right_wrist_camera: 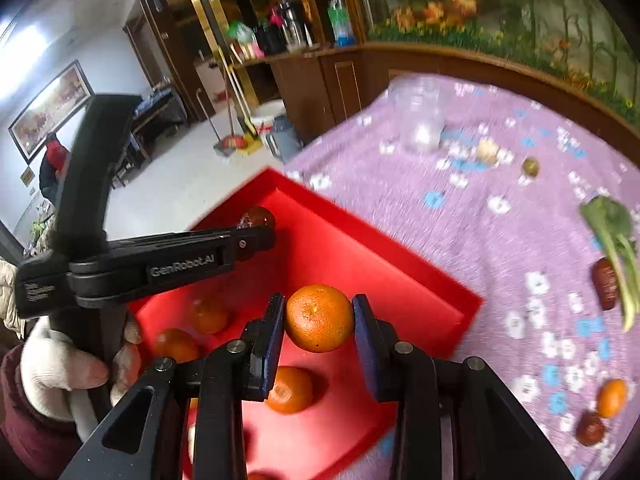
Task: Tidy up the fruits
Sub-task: 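Carry the date and orange over the red tray and open both grippers, then move both grippers back toward the remaining red dates on the cloth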
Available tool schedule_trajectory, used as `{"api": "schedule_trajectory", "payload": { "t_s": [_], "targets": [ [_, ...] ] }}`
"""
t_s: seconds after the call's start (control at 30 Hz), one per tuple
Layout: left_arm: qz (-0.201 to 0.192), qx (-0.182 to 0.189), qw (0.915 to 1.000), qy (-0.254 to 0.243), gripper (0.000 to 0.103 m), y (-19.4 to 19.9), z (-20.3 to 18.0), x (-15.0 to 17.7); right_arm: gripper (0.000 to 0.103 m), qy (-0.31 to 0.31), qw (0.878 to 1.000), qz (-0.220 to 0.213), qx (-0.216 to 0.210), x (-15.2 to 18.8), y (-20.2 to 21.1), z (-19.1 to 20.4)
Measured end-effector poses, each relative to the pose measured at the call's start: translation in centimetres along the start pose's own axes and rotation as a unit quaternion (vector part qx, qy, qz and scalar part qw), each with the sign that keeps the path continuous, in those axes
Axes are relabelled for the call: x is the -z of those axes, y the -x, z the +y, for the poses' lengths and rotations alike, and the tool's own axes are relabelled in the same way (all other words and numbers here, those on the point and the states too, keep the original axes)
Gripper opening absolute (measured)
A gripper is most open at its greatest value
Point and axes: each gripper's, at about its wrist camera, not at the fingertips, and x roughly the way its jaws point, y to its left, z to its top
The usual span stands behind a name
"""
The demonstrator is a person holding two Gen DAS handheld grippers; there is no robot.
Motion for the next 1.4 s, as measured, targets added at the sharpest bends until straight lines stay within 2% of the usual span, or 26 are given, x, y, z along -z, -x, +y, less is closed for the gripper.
{"api": "schedule_trajectory", "payload": {
  "t_s": [0.13, 0.37, 0.53, 0.57, 0.63, 0.8, 0.9, 1.07, 1.13, 1.27, 1.4],
  "targets": [
    [0.002, -0.003, 1.0000, 0.002, 0.029, 0.0, 0.3, -0.1, 0.037, -0.009, 1.000, 0.021, -0.001, 0.5, -2.6, -0.7],
    [0.002, -0.001, 1.0000, 0.009, 0.029, -0.1, 0.4, -0.2, 0.038, -0.011, 1.000, 0.026, 0.001, 0.6, -2.9, -0.4],
    [-0.001, 0.012, 0.9998, 0.018, 0.050, 0.3, 0.6, -0.2, 0.040, -0.013, 1.000, 0.023, 0.001, 0.6, -2.8, -0.3],
    [0.000, 0.017, 0.9996, 0.021, 0.051, 0.4, 0.7, -0.1, 0.042, -0.015, 1.000, 0.023, -0.002, 0.6, -2.7, -0.2],
    [-0.003, 0.025, 0.9993, 0.027, 0.052, 1.0, 0.8, 0.1, 0.054, -0.017, 1.000, 0.015, -0.005, 0.6, -2.2, -0.2],
    [-0.028, 0.056, 0.9968, 0.050, 0.053, 4.2, 0.6, 1.0, 0.056, -0.021, 1.000, -0.011, -0.007, 0.6, 0.7, -0.1],
    [-0.051, 0.077, 0.9942, 0.056, 0.061, 6.8, -0.3, 2.0, 0.058, -0.026, 0.999, -0.026, -0.008, 1.0, 2.8, -0.1],
    [-0.073, 0.112, 0.9900, 0.044, 0.067, 10.5, -2.9, 3.9, 0.060, -0.042, 0.998, -0.050, -0.004, 3.0, 6.8, -0.8],
    [-0.079, 0.121, 0.9888, 0.036, 0.072, 11.5, -4.1, 4.7, 0.060, -0.050, 0.997, -0.058, 0.002, 4.2, 8.5, -1.5],
    [-0.084, 0.128, 0.9880, 0.020, 0.074, 12.6, -6.1, 7.1, 0.060, -0.065, 0.995, -0.067, 0.022, 7.2, 11.5, -3.3],
    [-0.066, 0.141, 0.9876, 0.019, 0.074, 12.2, -7.5, 9.5, 0.061, -0.086, 0.992, -0.072, 0.057, 11.1, 14.7, -6.0]
  ]
}}
